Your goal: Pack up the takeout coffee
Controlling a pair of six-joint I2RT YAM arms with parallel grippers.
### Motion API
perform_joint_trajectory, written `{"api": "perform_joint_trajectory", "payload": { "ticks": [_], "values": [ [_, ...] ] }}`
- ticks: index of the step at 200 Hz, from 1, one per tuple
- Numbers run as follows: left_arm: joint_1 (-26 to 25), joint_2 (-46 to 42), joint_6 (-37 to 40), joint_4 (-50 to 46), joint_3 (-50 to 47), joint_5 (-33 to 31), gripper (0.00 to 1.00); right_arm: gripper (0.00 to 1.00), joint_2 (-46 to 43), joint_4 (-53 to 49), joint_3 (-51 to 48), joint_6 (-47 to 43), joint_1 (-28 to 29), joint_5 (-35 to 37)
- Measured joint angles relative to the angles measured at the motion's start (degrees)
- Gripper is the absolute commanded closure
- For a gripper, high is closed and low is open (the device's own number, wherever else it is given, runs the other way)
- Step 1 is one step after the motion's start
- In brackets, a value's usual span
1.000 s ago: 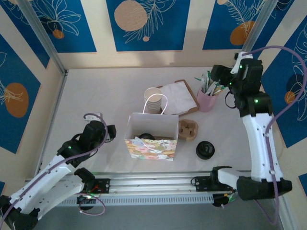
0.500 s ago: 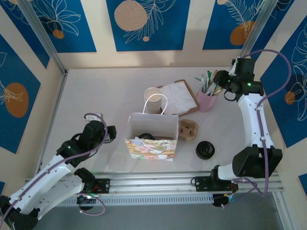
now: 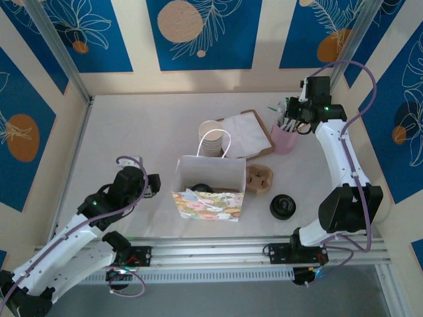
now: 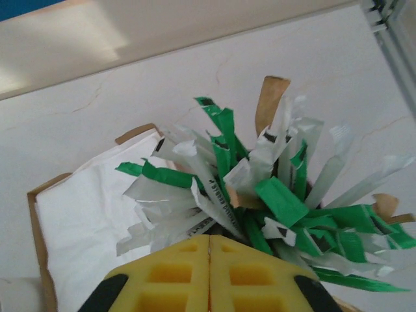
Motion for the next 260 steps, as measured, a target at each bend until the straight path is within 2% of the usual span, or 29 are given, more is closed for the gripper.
{"api": "perform_joint_trajectory", "payload": {
  "ticks": [51, 99, 141, 160, 195, 260],
  "values": [
    [0.0, -0.48, 0.02, 0.0, 0.0, 0.33, 0.3, 1.0, -2.71, -0.74, 1.68, -2.54, 5.6, 5.05],
    [0.0, -0.44, 0.07, 0.07, 0.0, 0.33, 0.3, 1.0, -16.72, -1.92, 6.1, -5.38, 13.4, 7.74],
    [0.0, 1.07, 0.33, 0.5, 0.0, 0.33, 0.3, 1.0, -26.49, -4.52, 9.99, -7.21, 17.42, 9.46],
    [0.0, 1.81, 0.5, 0.48, 0.0, 0.33, 0.3, 1.0, -28.85, -6.69, 11.54, -7.19, 19.28, 6.36],
    [0.0, 2.64, 0.61, 0.5, 0.02, 0.33, 0.3, 1.0, -30.88, -10.45, 15.04, -6.08, 22.47, -4.17],
    [0.0, 3.74, 0.63, 0.74, 1.38, 0.33, 0.3, 1.0, -32.74, -11.76, 15.19, -1.33, 24.87, -22.84]
  ]
}}
